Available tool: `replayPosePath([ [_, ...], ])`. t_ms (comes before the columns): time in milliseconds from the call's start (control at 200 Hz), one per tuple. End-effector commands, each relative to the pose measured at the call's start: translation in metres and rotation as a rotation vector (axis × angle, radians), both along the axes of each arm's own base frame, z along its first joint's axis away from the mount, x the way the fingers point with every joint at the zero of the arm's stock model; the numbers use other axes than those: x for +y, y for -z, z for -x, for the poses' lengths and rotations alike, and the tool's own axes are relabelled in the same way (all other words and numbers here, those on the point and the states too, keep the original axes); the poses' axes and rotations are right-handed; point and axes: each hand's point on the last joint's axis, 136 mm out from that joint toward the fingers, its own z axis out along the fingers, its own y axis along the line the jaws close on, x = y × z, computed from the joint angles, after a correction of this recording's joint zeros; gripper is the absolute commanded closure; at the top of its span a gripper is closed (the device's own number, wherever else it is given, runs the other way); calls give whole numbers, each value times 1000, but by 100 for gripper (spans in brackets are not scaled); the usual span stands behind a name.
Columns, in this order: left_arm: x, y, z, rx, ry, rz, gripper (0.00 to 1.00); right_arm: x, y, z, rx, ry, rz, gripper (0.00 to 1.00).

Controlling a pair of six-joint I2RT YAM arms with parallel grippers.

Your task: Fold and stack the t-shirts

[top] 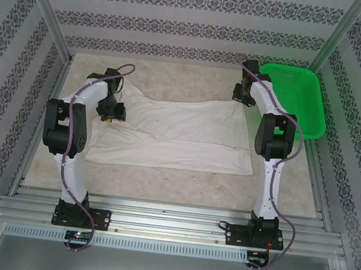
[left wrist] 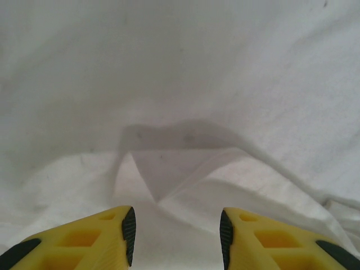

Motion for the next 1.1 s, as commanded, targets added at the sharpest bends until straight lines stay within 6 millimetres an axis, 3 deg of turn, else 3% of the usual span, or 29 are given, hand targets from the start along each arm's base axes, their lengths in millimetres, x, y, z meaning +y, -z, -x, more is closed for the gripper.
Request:
replayPosePath([
  [0, 3, 3, -1, 35, 64, -63, 55, -4, -6, 4, 4, 6, -12, 87],
  [250, 0, 10, -6, 58, 98, -87, 57, -4, -7, 5, 5, 6, -12, 87],
  [435, -1, 12, -5, 74, 117, -89, 65, -5, -8, 4, 1, 9, -12, 87],
  [540, 3, 12, -2, 82, 129, -110, 72, -5, -8, 4, 2, 9, -12, 87],
  [794, 2, 2, -17, 45, 137, -116, 100, -4, -6, 5, 9, 11, -16, 87],
  [1099, -2, -11, -29, 10, 141, -88, 100, -5, -8, 6, 9, 7, -12, 87],
])
